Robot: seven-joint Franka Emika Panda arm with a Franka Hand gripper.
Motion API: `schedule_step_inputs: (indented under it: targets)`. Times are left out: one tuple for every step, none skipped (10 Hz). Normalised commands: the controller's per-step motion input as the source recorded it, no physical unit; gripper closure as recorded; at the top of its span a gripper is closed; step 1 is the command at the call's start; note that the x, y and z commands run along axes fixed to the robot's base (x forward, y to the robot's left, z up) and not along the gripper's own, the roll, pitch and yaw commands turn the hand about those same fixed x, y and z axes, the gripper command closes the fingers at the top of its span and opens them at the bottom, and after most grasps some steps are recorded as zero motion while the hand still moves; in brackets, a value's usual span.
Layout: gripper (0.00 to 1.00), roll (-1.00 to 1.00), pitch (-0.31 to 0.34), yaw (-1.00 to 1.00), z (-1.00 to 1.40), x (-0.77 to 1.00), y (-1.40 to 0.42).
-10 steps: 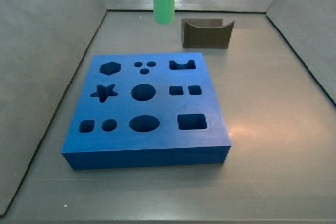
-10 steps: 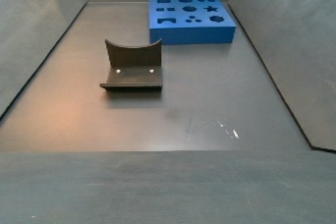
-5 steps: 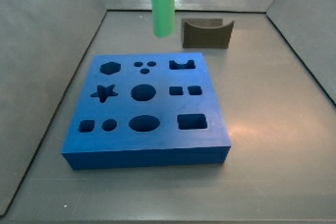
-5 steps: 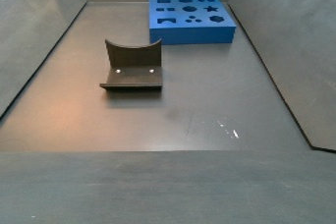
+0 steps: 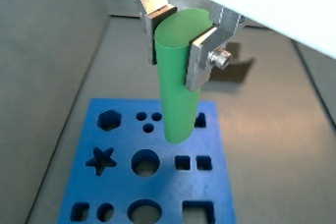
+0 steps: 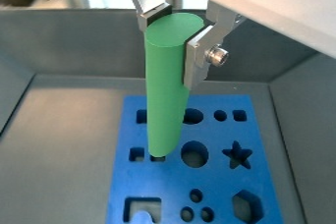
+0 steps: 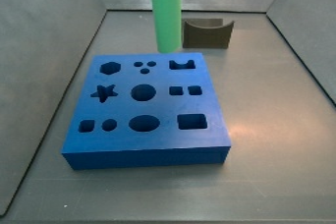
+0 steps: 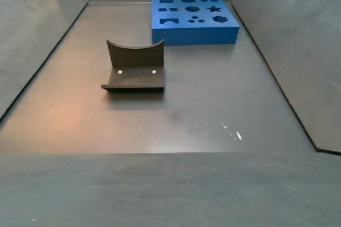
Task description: Insert the oval object.
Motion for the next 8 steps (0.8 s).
schedule_step_inputs:
  targets:
    - [1.00,-0.18,-0.099,-0.91,-0.04,0.00,-0.08]
    - [1.00,-0.18,-0.109,-0.90,-0.03,0.00,-0.09]
    - [1.00,-0.18,-0.111,-0.91,-0.04,0.00,-0.09]
    - [1.00,-0.01,0.000,-0.90,-0.45,0.00,-0.17]
    - [1.00,0.00,0.146,-0.86,-0.54,0.00,-0.22]
    - [1.00,0.06,0.261,-0.74,-0.45,-0.03,-0.26]
    - [1.00,0.09,0.303,-0.70,-0.36,-0.05,-0.27]
    - [1.00,0.08,0.331,-0.67,-0.32,-0.04,-0.29]
